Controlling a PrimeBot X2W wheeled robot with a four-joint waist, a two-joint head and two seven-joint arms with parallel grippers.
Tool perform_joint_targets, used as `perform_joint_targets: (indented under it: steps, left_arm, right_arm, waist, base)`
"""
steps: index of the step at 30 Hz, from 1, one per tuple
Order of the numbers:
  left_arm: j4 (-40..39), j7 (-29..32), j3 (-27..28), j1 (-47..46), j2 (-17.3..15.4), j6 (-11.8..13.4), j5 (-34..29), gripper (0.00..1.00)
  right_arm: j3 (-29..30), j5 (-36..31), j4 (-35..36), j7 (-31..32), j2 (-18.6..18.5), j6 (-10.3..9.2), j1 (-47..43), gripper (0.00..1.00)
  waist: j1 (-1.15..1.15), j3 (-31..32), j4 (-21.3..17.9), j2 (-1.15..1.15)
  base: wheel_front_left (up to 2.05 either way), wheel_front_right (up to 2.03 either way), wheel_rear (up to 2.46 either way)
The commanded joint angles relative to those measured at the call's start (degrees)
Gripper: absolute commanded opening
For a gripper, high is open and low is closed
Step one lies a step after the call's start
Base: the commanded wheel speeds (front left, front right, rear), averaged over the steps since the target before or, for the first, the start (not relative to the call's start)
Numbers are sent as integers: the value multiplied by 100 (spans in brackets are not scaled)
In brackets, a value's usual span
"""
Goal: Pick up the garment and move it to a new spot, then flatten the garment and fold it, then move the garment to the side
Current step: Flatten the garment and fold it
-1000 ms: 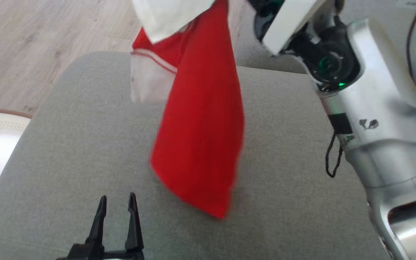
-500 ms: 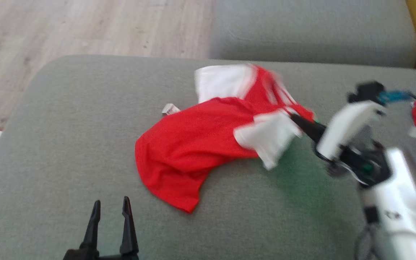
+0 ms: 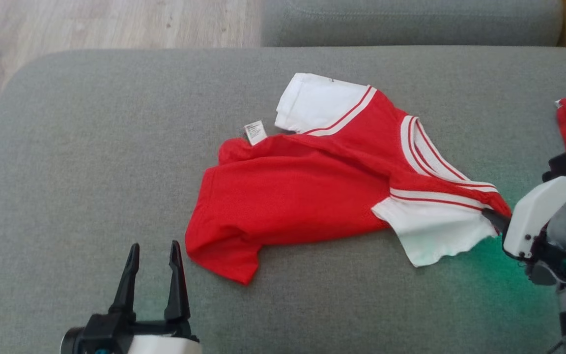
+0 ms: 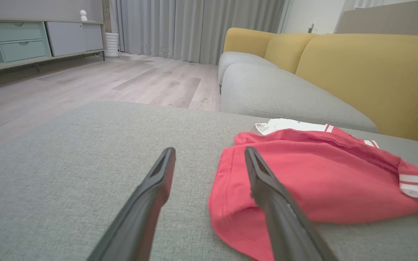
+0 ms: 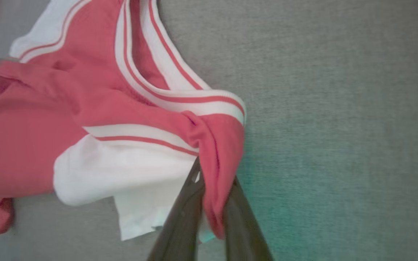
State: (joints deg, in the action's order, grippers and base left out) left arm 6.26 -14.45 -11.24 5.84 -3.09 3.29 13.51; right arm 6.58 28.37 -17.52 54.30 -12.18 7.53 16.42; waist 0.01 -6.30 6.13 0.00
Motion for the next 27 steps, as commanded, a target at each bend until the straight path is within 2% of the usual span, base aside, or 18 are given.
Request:
perform_joint_targets:
  steps: [1,2,5,10,12,21,27]
  left_arm:
    - [-150,-55,158,-244,21,-18,-46,100]
    - [-145,-55,156,-253,21,-18,-44,100]
    - [-115,-55,172,-267,21,-19,-37,100]
    - [-92,-55,189,-225,21,-16,-36,100]
    - [-101,-55,201,-200,21,-8,-37,100]
    - [-191,-55,317,-104,21,4,-92,100]
    - [-102,-55,311,-210,21,-128,-193,100]
  right_arm:
    - [-95,-295,158,-191,-119,-4,267,76]
    - [-135,-470,117,-310,-132,-4,310,100]
    - [-254,-987,105,-1036,-175,-4,519,100]
    - [-759,-1947,282,-2611,-441,-4,760,100]
    - [-847,-2161,372,-3149,-422,-4,764,100]
    - [-826,-2837,1286,-5138,203,-4,-40,100]
    - [-876,-2630,1388,-6333,660,-4,-1147,100]
  waist:
    - [-1,-55,5,0]
    - [-1,-66,3,0]
    - [-1,-67,-37,0]
    - [-1,35,-183,0]
    - [-1,82,-255,0]
    - [-1,160,-623,0]
    - [-1,184,-697,0]
  base:
    - [0,0,0]
    - [0,0,0]
    - [0,0,0]
    - [0,0,0]
    - [0,0,0]
    - [0,0,0]
    - [0,0,0]
